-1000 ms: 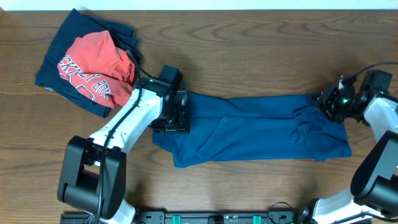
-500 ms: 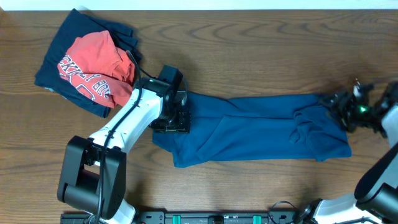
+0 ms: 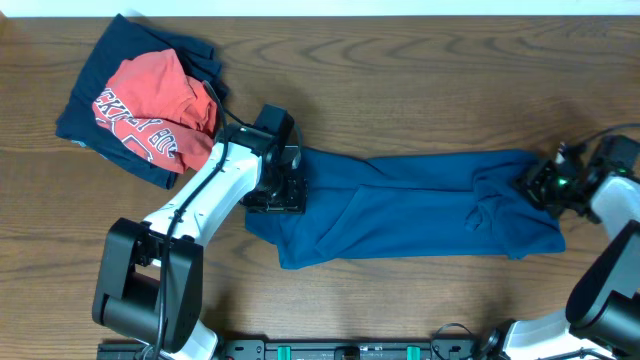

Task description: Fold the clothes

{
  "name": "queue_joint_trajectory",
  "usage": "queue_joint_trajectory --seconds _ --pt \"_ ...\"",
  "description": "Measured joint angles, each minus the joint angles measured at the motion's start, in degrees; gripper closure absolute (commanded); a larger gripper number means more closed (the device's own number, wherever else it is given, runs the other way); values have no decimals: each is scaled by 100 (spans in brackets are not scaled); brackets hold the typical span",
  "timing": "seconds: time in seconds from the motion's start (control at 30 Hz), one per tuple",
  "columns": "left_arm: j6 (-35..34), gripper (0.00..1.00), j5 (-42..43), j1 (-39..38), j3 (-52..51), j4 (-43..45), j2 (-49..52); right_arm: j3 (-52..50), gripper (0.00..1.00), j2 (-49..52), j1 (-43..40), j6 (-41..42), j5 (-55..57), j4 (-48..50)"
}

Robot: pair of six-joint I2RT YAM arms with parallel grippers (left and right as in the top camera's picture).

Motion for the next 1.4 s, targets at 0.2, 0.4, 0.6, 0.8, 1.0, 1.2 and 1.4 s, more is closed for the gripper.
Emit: queue_joint_trajectory --seconds 0.2,0.4,0.6,0.8,1.0,1.2,1.4 --pt "-15 36 0 0 0 0 0 -352 41 0 553 678 -396 1270" --pt "-15 36 0 0 0 -2 0 -339 50 0 413 988 -664 1574" --pt "-15 36 0 0 0 -2 0 -234 50 -348 -223 905 -1113 605" --pt "-15 36 0 0 0 0 0 -155 42 -1215 -310 275 -719 -1443" --pt "-15 35 0 0 0 20 0 -138 41 -1445 304 15 1080 -2693" --pt "-15 35 0 0 0 20 0 -151 42 -1445 1038 264 2723 -2557" --pt "-24 35 0 0 0 20 0 -162 43 -1445 1574 505 3738 -2476"
